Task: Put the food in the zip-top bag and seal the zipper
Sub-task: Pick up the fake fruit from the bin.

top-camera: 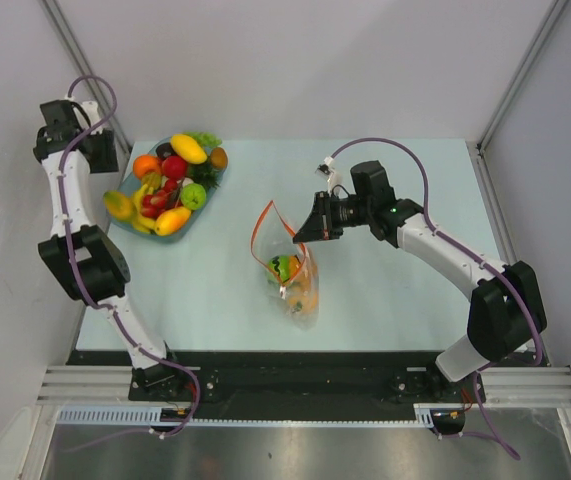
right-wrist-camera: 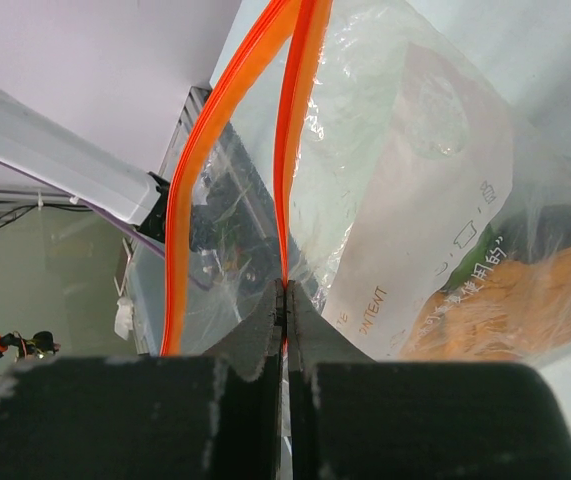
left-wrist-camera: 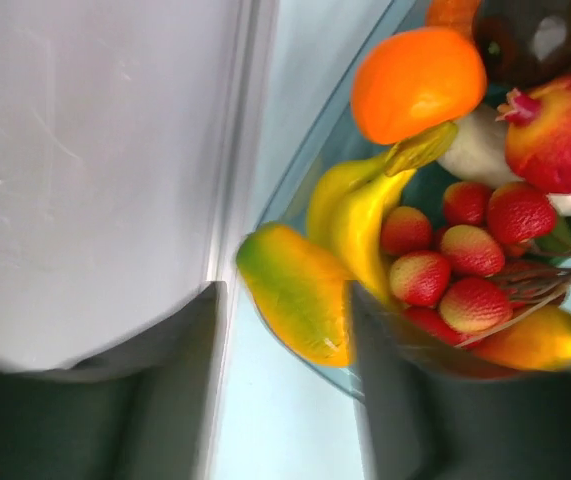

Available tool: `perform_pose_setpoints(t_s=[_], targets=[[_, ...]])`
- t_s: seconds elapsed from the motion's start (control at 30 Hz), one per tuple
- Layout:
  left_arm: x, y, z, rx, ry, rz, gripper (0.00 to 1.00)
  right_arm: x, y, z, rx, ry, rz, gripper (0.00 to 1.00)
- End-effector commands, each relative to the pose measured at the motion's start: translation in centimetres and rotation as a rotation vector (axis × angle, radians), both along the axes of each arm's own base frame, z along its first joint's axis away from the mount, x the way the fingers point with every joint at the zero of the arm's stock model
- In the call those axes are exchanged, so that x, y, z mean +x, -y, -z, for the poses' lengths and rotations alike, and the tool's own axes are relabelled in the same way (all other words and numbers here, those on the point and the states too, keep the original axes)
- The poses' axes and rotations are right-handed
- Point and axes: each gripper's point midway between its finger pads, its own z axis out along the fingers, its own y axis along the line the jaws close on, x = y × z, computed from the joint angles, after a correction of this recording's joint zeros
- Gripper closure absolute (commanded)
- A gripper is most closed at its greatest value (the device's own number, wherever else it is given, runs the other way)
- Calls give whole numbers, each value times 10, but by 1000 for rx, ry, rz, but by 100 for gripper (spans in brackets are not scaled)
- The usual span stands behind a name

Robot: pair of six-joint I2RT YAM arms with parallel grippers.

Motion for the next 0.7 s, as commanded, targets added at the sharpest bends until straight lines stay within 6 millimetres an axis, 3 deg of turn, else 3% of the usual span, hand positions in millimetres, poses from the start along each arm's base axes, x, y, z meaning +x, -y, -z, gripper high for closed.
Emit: perform_pose_setpoints(t_s=[0.0,0.07,0.3,0.47,0.67], targets=[[-10,0,-8,-44,8,-36,26,3,-5,-20,28,74,-8,100],[-16,0,0,-72,-8,-63,16,4,-5,-19,29,73,-7,100],[-26,-12,32,-110,-70,-269,12,5,-6,-18,31,66,-8,100],[-12,-14,44,-90,-46,-262,14,5,-6,-13,25,54,-7,100],[-3,-12,71,-100,-103,-253,14,6,-6,-11,22,51,-4,100]])
